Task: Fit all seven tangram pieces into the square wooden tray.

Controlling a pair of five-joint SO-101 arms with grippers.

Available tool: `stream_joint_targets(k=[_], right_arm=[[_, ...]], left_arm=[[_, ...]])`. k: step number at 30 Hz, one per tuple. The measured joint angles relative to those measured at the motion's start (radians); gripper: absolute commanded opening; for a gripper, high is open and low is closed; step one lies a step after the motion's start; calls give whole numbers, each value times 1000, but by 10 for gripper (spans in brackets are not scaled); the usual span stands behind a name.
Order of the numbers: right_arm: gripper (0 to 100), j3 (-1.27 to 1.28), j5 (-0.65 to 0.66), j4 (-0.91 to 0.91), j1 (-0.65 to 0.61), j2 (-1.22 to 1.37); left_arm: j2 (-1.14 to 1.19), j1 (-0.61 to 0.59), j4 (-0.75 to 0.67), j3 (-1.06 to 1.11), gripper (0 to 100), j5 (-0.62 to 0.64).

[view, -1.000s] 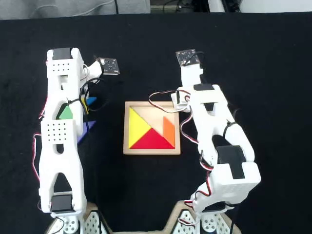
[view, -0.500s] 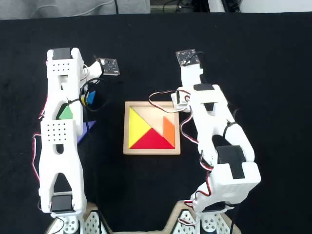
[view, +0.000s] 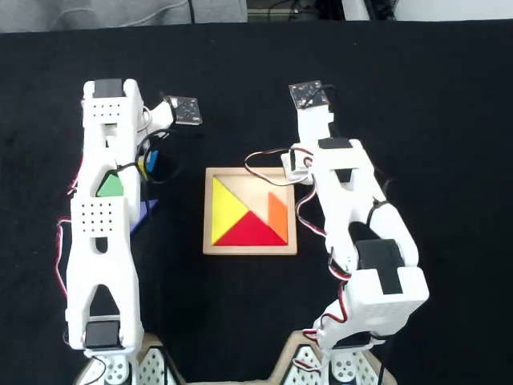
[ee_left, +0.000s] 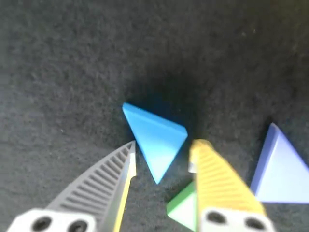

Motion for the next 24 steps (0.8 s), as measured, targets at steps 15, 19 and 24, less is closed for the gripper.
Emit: stream_joint_targets(k=[15,19,24], right_arm=[[194,0,0,0,0,0],[194,0,0,0,0,0],[194,0,0,0,0,0]], left_arm=[[3,41,2,-49,241,256],[32,41,2,-58,241,180],[54,43,3,-84,241,147]])
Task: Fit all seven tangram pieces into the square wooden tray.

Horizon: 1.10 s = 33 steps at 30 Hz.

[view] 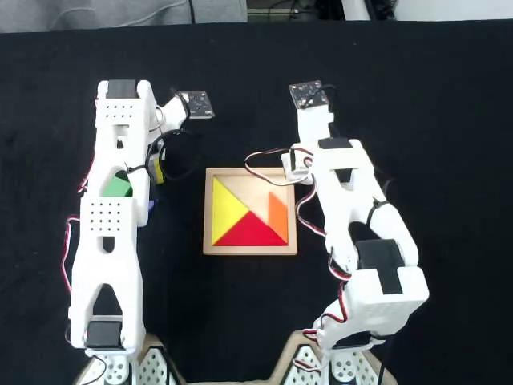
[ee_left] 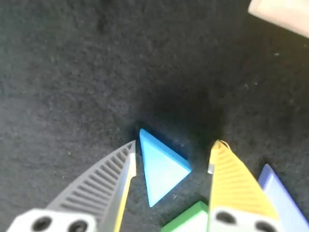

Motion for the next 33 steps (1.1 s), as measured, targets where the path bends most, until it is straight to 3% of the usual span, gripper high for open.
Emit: stream_joint_targets(k=[33], right_arm=[[194,0,0,0,0,0]], left_arm=[[18,-35,5,-51,241,-46]])
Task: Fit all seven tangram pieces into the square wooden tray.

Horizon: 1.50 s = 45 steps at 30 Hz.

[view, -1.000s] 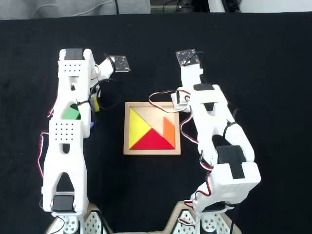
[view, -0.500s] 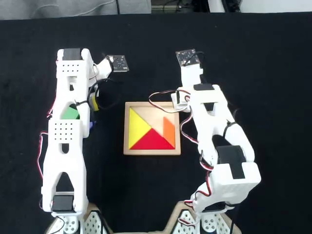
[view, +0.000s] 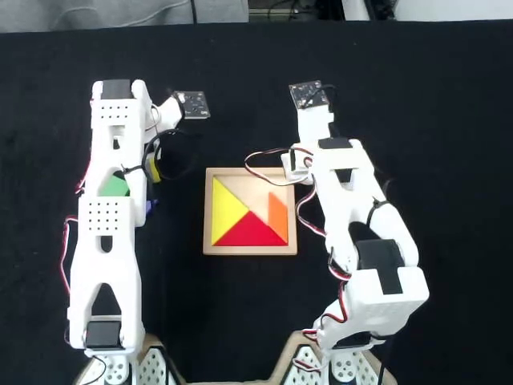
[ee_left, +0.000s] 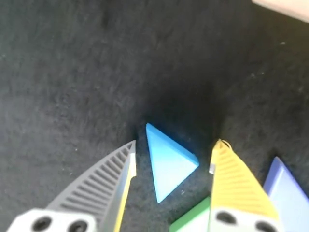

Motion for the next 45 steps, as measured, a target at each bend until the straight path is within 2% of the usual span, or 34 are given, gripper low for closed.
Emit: stream_joint_targets(k=[16,22,32,38,42,45], right_arm=[[194,0,0,0,0,0],[194,0,0,0,0,0],[194,0,0,0,0,0],[194,0,0,0,0,0],[194,0,0,0,0,0],[194,0,0,0,0,0]], left_arm=[[0,-3,0,0,239,15],[0,-11,2,0,119,66],[0,-11,2,0,127,74],[0,-11,2,0,126,120],[0,-11,3,0,59,129],[-5,-11,5,0,73,153]])
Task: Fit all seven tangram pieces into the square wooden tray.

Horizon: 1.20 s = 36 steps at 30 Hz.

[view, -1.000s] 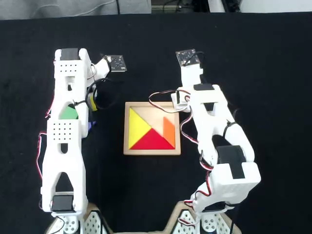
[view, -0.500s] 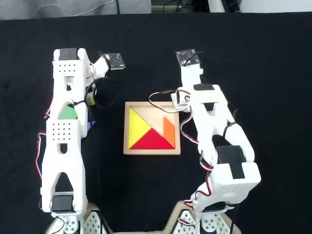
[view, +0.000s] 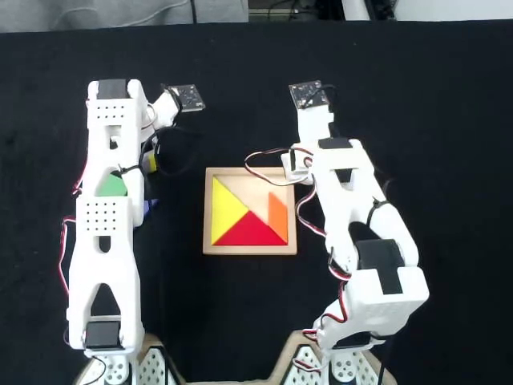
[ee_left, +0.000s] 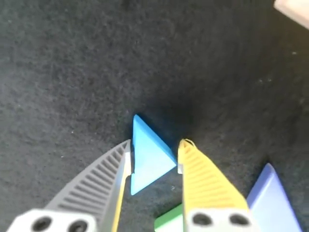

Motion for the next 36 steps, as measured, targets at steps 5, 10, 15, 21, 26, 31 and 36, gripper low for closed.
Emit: stream_joint_targets(k=[5,10,15,21,26,31,36], right_arm=[[194,0,0,0,0,0],[194,0,0,0,0,0],[194,0,0,0,35,0],[194,-6,-172,0,206,0],[194,-8,-253,0,269,0],[194,-8,-255,0,270,0],[194,-8,-255,0,270,0]], left_arm=[[-64,9,-6,61,77,35],[-212,44,-6,210,75,41],[-419,160,-8,402,76,41],[-577,390,-11,575,77,-35],[-580,516,-107,644,77,-35],[-560,557,-175,674,77,-35],[-516,555,-195,675,77,-35]])
